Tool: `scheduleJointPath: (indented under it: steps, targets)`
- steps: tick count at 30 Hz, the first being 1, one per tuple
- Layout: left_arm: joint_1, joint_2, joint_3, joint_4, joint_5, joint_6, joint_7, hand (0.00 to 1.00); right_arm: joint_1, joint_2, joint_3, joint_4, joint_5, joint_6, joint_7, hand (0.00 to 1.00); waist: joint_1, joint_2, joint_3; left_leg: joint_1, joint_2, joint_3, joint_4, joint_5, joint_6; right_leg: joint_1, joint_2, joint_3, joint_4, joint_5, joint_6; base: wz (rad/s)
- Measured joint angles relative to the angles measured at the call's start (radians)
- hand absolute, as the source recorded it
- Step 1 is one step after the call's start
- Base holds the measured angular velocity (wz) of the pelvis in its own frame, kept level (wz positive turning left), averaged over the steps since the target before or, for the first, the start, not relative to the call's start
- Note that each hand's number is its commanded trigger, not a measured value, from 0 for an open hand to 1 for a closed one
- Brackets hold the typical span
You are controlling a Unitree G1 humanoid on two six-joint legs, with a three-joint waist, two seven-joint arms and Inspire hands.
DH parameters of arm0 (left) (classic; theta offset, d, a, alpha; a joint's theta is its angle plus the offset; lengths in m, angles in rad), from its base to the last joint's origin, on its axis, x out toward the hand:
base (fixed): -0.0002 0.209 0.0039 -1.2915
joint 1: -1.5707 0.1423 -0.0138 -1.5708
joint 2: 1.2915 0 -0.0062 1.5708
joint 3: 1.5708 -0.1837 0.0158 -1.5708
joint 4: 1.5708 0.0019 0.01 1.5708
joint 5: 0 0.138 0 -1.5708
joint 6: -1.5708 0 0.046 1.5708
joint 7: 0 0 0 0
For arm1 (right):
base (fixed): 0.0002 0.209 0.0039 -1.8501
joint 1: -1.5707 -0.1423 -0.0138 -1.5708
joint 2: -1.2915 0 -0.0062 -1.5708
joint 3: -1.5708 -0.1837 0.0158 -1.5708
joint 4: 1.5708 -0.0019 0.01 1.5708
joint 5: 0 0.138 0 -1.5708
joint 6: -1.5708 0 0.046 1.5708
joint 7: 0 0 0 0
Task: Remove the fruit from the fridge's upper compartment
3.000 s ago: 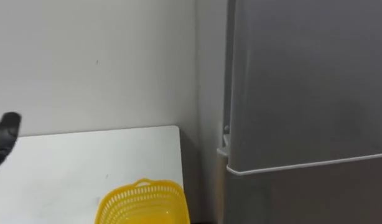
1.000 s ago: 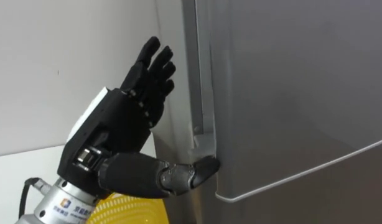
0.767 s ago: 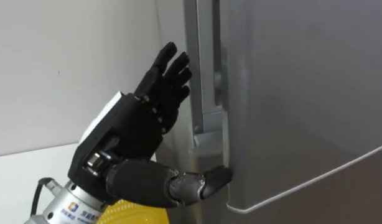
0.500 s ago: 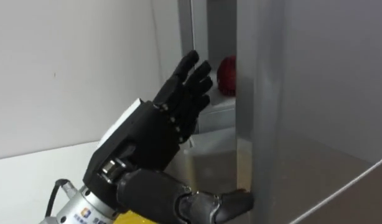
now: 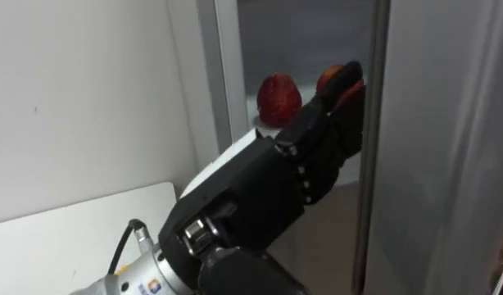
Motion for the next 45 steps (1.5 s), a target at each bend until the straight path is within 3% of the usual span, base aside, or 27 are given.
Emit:
scheduleJointPath:
  steps: [7, 14, 20, 27, 35, 41, 45]
  targets:
    - [-0.031, 0.004, -0.040, 0.000, 0.000, 0.000, -0.004, 0.00, 0.007, -0.011, 0.000, -0.001, 0.000, 0.000, -0.022, 0.00, -0.017, -0.010, 0.0100, -0.004, 0.003, 0.021, -0.008, 0.000, 0.000, -0.014, 0.005, 0.016, -0.001, 0.000, 0.000, -0.05]
    - [-0.033, 0.005, -0.062, 0.000, 0.000, 0.000, -0.012, 0.00, 0.012, -0.011, -0.001, -0.001, 0.000, -0.009, -0.043, 0.00, -0.022, -0.011, 0.0103, -0.003, 0.005, 0.028, -0.010, 0.000, 0.000, -0.019, 0.009, 0.025, 0.001, 0.003, -0.001, -0.03]
    - [-0.042, 0.001, -0.071, 0.001, 0.002, -0.001, -0.012, 0.00, 0.007, -0.011, 0.002, -0.001, 0.006, -0.021, -0.042, 0.00, -0.035, -0.015, 0.0100, -0.005, 0.015, 0.075, -0.010, 0.000, 0.000, -0.020, 0.014, 0.032, 0.000, 0.007, -0.008, -0.06]
    - [-0.132, -0.005, -0.140, 0.046, 0.003, -0.004, -0.001, 0.00, 0.004, -0.010, 0.022, 0.002, 0.036, -0.017, -0.042, 0.00, -0.051, -0.011, 0.0089, -0.001, 0.016, 0.077, -0.010, 0.000, 0.000, -0.017, 0.016, 0.044, 0.000, 0.009, -0.008, -0.05]
    - [-0.149, -0.010, -0.145, 0.059, 0.019, -0.004, 0.002, 0.00, -0.008, -0.010, 0.019, 0.001, 0.041, -0.016, -0.037, 0.00, -0.102, -0.002, 0.0081, 0.003, 0.015, 0.078, -0.009, 0.000, 0.000, -0.021, 0.017, 0.051, 0.000, 0.011, -0.008, 0.00]
    - [-0.154, -0.034, -0.174, 0.060, 0.020, -0.004, 0.014, 0.00, -0.009, -0.011, 0.020, 0.008, 0.051, -0.017, -0.009, 0.00, -0.110, 0.000, 0.0091, 0.011, 0.016, 0.096, -0.010, 0.000, 0.000, -0.021, 0.019, 0.064, -0.001, 0.011, -0.007, -0.05]
    - [-0.216, -0.073, -0.214, 0.103, 0.020, -0.005, 0.030, 0.00, -0.012, -0.016, 0.023, 0.008, 0.053, -0.017, -0.009, 0.00, -0.117, 0.012, 0.0130, 0.004, 0.014, 0.102, -0.010, 0.000, 0.000, -0.024, 0.017, 0.066, -0.004, 0.017, -0.001, 0.01]
